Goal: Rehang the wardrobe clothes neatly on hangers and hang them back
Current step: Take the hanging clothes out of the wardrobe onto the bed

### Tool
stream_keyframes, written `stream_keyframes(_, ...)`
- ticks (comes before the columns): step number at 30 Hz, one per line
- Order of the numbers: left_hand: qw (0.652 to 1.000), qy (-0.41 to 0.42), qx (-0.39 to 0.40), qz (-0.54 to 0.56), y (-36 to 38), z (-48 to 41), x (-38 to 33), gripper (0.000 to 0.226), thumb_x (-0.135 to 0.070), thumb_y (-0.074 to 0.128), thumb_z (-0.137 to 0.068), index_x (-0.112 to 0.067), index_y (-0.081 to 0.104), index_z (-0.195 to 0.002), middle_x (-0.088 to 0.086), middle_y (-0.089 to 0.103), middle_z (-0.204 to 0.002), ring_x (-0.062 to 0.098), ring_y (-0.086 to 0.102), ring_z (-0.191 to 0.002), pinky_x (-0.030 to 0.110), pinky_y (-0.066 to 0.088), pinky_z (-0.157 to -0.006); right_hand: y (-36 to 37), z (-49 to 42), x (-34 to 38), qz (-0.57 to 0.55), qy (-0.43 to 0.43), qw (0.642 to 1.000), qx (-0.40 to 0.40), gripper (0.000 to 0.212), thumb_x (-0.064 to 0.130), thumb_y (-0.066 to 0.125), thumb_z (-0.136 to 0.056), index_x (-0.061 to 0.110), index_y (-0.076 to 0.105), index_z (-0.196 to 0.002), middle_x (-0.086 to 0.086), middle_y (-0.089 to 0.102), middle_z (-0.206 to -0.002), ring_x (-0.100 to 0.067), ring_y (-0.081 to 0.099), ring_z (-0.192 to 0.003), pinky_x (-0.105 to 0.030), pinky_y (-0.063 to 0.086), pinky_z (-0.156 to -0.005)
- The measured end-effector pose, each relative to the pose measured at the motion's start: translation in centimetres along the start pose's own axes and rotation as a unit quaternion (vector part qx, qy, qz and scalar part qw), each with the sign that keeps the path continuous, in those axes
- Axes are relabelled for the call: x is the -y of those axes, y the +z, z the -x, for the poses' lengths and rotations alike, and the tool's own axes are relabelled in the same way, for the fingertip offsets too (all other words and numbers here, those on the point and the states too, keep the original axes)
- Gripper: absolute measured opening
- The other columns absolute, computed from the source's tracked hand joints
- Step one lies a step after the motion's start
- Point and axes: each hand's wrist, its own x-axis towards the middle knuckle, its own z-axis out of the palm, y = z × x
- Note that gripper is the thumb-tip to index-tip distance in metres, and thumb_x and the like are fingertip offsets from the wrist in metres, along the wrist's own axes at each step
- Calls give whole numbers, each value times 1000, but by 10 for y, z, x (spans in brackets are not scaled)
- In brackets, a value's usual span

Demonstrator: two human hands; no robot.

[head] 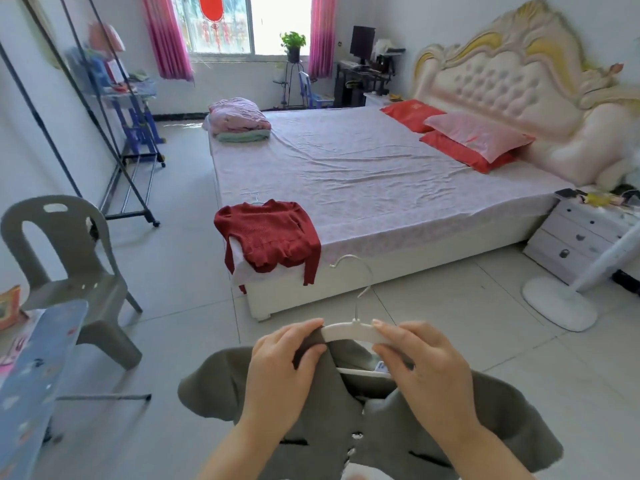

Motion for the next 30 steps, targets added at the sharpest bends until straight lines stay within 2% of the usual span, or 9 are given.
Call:
stream_keyframes(5, 998, -37, -42, -19, 28, -92, 27, 34, -16, 70, -79, -33, 64, -108, -36, 51, -97, 4, 55, -96, 22, 39, -90, 67, -88, -50, -36, -35, 998, 22, 37, 18, 85, -62, 22, 74, -97, 7, 65, -80, -8, 59, -65, -18, 49, -50)
stream_keyframes(9, 995, -54, -71, -38, 40, -164, 38, 34, -14, 72, -77, -32, 66, -106, -31, 54, -97, 2, 54, -92, 20, 38, -87, 111, -158, -81, -77, -51, 995, 37, 37, 17, 85, -62, 26, 74, -96, 10, 65, -79, -6, 60, -66, -17, 49, -52)
stream_keyframes(12, 992, -69, -91, -42, 50, -214, 53, 33, -11, 73, -77, -26, 68, -106, -22, 61, -98, 0, 56, -91, 22, 41, -87, 147, -206, -100, -109, -52, 991, 49, 37, 14, 84, -64, 25, 74, -97, 8, 65, -78, -8, 60, -66, -22, 52, -54)
stream_keyframes(15, 990, -78, -116, -28, 55, -258, 73, 34, -9, 73, -76, -25, 68, -105, -20, 63, -99, -10, 53, -91, 15, 40, -87, 185, -247, -112, -131, -75, 987, 60, 36, 11, 83, -66, 23, 74, -98, 5, 64, -77, -12, 59, -64, -26, 53, -53)
stream_keyframes(20, 987, -88, -134, -27, 65, -343, 125, 34, -9, 73, -76, -26, 68, -105, -24, 61, -97, -13, 54, -87, 24, 47, -89, 261, -320, -132, -146, -83, 983, 68, 28, 20, 79, -71, 26, 74, -99, 9, 63, -76, -6, 56, -64, -22, 49, -52)
stream_keyframes(23, 987, -87, -132, -17, 66, -397, 163, 32, -9, 72, -77, -25, 68, -104, -31, 57, -94, -17, 54, -90, 39, 48, -96, 314, -361, -139, -141, -88, 983, 80, 33, 16, 81, -70, 25, 73, -100, 8, 63, -76, -5, 55, -65, -22, 49, -54)
stream_keyframes(25, 987, -91, -130, -13, 63, -433, 186, 32, -8, 72, -77, -25, 69, -104, -34, 55, -94, -16, 54, -90, 44, 47, -96, 344, -390, -141, -149, -85, 981, 94, 33, 16, 80, -70, 25, 73, -101, 8, 62, -76, -4, 54, -66, -20, 48, -56)
stream_keyframes(27, 987, -94, -129, -18, 60, -464, 204, 32, -9, 72, -77, -26, 69, -104, -35, 54, -95, -16, 53, -88, 44, 47, -95, 369, -415, -141, -157, -79, 979, 103, 29, 21, 74, -73, 25, 72, -102, 9, 62, -76, -2, 53, -67, -18, 47, -56)
stream_keyframes(30, 988, -98, -117, -23, 55, -507, 232, 32, -10, 72, -77, -27, 68, -105, -32, 56, -96, -15, 53, -87, 34, 48, -90, 407, -450, -142, -163, -71, 977, 116, 29, 25, 71, -74, 26, 72, -103, 10, 61, -77, -2, 52, -67, -15, 45, -56)
